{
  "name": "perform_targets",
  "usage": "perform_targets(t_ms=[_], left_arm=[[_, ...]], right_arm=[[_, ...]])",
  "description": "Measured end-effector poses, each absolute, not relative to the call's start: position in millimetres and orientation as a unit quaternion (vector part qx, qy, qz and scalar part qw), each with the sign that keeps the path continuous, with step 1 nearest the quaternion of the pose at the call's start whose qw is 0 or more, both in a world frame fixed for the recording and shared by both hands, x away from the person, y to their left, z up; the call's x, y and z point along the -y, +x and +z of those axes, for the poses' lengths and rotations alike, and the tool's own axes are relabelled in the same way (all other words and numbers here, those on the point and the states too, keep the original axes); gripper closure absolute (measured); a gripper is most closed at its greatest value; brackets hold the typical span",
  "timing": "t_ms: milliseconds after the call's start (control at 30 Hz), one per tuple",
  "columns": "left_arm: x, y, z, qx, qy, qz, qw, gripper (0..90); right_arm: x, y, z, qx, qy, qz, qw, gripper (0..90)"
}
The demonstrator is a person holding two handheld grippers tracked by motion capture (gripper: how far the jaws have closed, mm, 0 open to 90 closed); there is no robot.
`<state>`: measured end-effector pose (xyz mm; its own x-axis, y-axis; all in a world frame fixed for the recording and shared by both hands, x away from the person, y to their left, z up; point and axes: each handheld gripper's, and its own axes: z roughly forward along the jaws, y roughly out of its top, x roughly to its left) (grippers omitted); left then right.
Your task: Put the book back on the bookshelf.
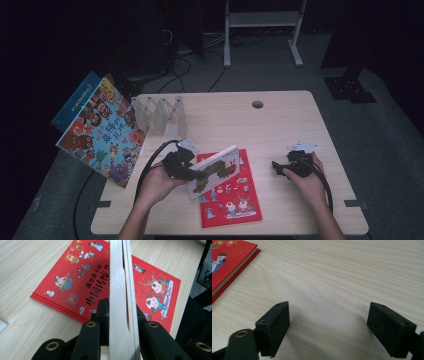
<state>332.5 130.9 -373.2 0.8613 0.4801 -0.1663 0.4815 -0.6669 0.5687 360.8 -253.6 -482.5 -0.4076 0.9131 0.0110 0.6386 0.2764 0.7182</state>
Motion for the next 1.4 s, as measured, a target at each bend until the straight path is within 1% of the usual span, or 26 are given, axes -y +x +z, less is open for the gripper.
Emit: perform_targets(t_ms=[133, 500, 633, 800, 933, 1400], left_arm=[[-134, 332, -370, -0.265, 0.910, 0.001, 0.319, 75.5], [-151, 330, -360, -0.277, 0.900, 0.005, 0.337, 75.6], [-165, 328, -354, -0.290, 0.892, 0.010, 0.348, 75.6], [-184, 326, -348, -0.303, 0.888, 0.020, 0.346, 75.6], [-198, 324, -347, -0.315, 0.883, 0.022, 0.346, 75.6], [-252, 318, -344, -0.367, 0.860, 0.054, 0.351, 75.6]], right_arm=[[254, 361, -485, -0.767, 0.503, 0.337, 0.214, 13.1], [254, 361, -486, -0.766, 0.504, 0.337, 0.214, 12.3], [254, 361, -486, -0.766, 0.504, 0.337, 0.214, 12.0], [254, 361, -486, -0.766, 0.504, 0.337, 0.214, 12.0], [254, 361, -486, -0.765, 0.504, 0.337, 0.214, 12.0], [254, 362, -486, -0.764, 0.507, 0.337, 0.216, 11.8]])
